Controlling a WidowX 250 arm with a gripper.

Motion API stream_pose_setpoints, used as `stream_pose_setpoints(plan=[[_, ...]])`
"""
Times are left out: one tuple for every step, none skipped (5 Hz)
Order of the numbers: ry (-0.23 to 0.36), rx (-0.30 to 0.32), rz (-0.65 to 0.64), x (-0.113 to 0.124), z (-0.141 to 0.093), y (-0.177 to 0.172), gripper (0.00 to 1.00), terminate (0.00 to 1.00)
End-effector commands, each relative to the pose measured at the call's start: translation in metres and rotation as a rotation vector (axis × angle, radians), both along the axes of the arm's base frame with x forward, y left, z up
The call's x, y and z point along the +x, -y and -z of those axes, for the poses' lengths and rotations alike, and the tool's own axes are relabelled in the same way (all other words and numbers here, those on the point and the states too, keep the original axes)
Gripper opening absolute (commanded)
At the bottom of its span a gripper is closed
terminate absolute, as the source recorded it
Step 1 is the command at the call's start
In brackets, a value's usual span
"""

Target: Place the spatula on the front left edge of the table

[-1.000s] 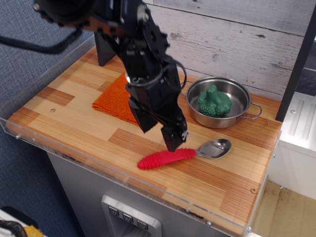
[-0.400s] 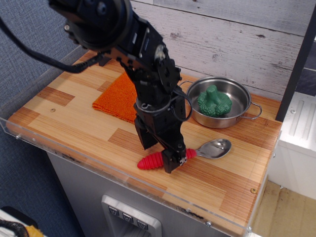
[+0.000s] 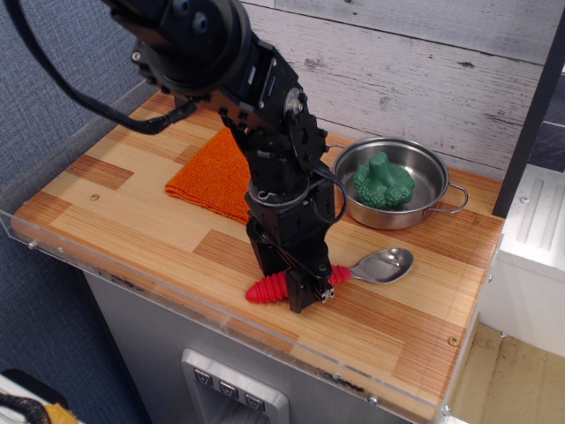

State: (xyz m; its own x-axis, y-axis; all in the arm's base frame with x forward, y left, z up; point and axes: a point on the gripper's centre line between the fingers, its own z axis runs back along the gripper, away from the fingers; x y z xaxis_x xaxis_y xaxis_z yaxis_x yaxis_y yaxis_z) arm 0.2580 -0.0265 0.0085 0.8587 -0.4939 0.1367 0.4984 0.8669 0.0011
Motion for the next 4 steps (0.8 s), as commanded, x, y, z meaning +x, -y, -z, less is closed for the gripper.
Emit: stream_pose_setpoints(plan=[[0.004, -0.037, 0.303, -0.002, -0.012, 0.003, 0.00, 0.00], [0.040, -0.024, 0.442, -0.003, -0.030, 0.003, 0.00, 0.00], [0.049, -0.002, 0.493, -0.002, -0.044, 0.007, 0.00, 0.00], [0.035, 0.009, 0.411, -0.006, -0.065, -0.004, 0.00, 0.00]])
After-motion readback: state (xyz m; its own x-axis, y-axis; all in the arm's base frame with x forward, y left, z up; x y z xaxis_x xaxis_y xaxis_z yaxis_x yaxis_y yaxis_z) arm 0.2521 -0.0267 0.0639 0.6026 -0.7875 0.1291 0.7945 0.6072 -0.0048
